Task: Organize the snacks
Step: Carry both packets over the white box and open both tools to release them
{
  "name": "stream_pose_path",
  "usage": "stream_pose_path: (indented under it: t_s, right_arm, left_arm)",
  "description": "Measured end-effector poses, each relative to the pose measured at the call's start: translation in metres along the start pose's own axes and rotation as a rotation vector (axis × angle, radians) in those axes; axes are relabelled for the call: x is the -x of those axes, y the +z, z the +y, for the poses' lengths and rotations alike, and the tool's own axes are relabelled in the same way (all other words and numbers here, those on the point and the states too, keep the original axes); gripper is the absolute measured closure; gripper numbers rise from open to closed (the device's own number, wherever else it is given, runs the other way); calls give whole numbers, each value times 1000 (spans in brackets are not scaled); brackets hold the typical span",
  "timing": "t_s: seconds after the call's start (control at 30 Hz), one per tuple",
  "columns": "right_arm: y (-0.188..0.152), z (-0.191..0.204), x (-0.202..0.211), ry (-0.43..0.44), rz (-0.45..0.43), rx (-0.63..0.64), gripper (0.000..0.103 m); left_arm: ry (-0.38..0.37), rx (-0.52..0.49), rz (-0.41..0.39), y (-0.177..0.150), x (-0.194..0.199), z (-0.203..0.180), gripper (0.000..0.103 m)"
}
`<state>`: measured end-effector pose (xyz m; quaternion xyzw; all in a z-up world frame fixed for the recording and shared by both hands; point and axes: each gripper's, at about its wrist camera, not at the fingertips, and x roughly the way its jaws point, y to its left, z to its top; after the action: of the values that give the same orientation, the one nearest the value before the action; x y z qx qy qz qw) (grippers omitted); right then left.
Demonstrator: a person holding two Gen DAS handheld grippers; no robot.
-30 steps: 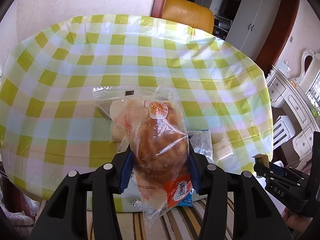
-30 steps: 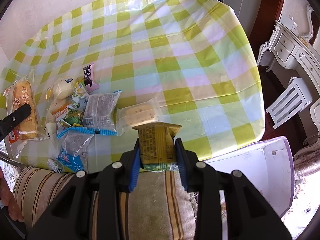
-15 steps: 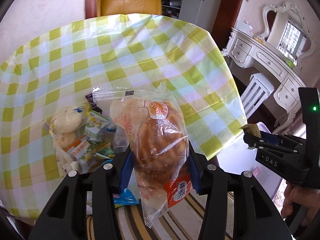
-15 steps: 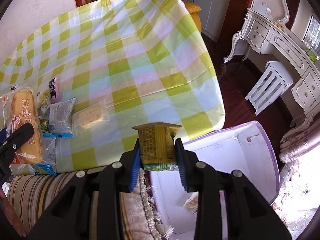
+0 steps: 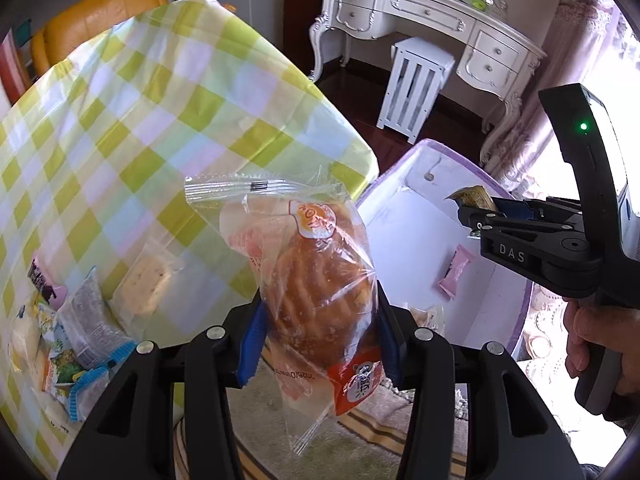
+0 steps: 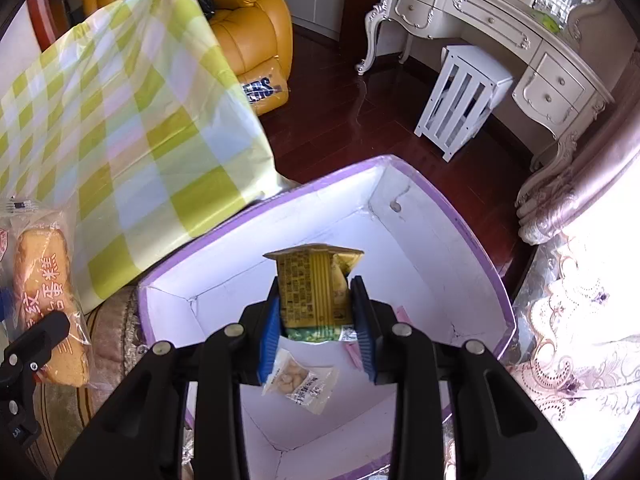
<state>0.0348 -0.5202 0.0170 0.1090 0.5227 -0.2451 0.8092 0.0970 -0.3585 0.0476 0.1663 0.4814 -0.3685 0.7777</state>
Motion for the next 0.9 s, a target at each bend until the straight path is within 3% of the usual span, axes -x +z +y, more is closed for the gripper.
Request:
stream_pose_path:
  t_s: [0.47, 0.67, 0.9]
  right_arm:
    - [-27, -74, -71, -45, 174, -191, 70]
    - [-36, -82, -95, -40, 227, -205, 69]
    - [-39, -87, -110, -29, 250, -214, 68]
  left_arm:
    - [-45, -226, 178, 13, -63, -64, 56]
    - [-41, -309, 258, 12, -86, -81, 56]
    - [-32, -361, 277, 21, -97, -94, 54]
